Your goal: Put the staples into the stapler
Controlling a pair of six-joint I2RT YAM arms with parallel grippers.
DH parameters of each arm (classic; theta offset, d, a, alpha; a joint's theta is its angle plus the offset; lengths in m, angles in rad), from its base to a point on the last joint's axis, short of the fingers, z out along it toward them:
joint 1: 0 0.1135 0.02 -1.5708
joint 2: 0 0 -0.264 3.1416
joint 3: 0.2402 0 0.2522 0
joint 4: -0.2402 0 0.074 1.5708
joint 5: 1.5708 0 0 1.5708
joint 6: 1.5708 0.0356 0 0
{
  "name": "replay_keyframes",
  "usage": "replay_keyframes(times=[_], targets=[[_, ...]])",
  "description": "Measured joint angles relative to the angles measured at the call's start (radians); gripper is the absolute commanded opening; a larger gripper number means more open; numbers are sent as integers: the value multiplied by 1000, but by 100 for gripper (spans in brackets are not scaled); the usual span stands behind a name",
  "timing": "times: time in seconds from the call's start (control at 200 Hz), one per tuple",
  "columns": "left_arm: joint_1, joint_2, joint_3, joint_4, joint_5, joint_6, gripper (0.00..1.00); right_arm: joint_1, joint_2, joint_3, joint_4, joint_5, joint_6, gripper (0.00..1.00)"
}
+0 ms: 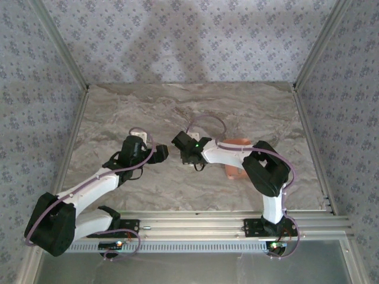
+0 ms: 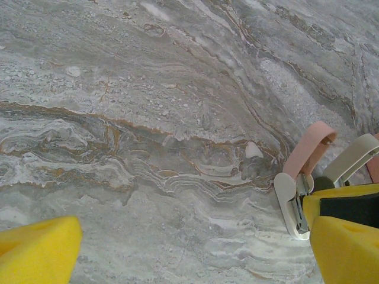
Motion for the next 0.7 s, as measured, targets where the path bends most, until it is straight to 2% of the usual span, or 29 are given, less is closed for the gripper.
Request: replay_keyframes(times=[0.32, 0.7], targets=[[0, 0, 0, 2, 7, 0, 98, 1, -4, -1, -18, 0, 19, 18], [0, 5, 0, 2, 11, 4, 98, 1, -18, -1, -61, 4, 21, 29]])
